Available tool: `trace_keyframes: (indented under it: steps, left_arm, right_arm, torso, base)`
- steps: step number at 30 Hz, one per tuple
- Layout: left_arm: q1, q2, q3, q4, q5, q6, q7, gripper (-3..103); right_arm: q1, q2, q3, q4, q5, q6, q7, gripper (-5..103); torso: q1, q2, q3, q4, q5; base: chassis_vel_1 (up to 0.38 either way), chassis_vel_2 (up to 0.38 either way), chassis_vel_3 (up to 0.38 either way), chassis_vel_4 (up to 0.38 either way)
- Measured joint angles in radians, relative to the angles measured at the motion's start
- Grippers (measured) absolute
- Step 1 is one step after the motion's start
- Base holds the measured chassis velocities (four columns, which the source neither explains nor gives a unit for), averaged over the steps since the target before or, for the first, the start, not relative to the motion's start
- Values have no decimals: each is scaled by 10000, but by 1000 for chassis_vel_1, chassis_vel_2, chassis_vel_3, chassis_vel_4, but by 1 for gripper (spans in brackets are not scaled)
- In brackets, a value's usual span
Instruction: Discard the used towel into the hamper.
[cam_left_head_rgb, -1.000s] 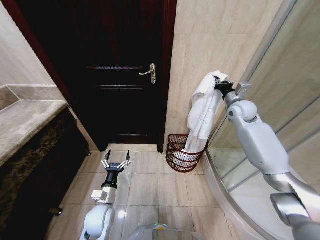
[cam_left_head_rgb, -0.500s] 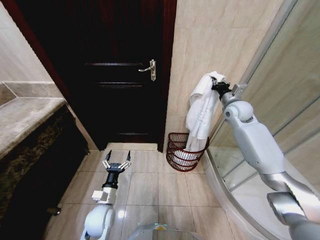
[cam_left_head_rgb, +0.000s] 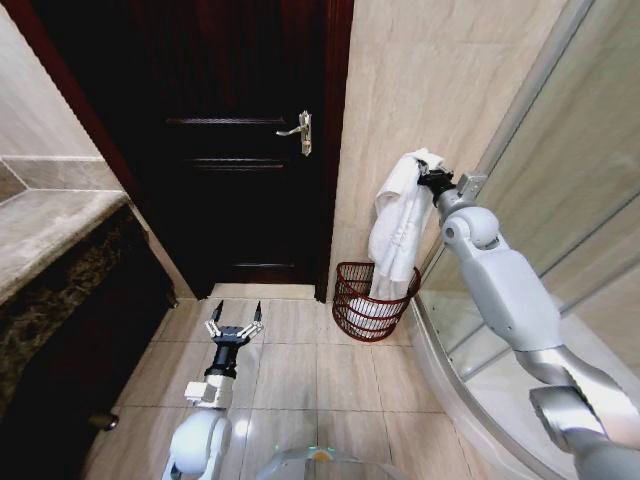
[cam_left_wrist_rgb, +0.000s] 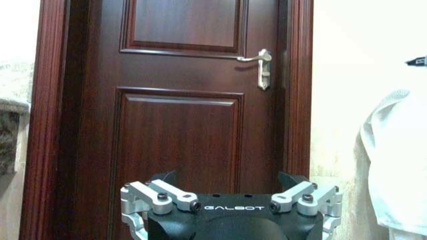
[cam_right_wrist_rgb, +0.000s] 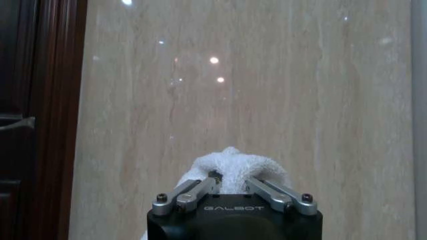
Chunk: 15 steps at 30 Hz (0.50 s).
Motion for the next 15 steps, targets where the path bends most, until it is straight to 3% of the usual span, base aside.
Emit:
trace_keyframes:
  steps: [15]
  left_arm:
    - [104, 23, -11, -95, -34, -6, 20, 100]
  right_arm:
    - [-45, 223, 18, -333, -213, 73, -50, 6]
  torso:
    - [-239, -617, -377, 0, 0]
  base:
    - [0, 0, 0, 0]
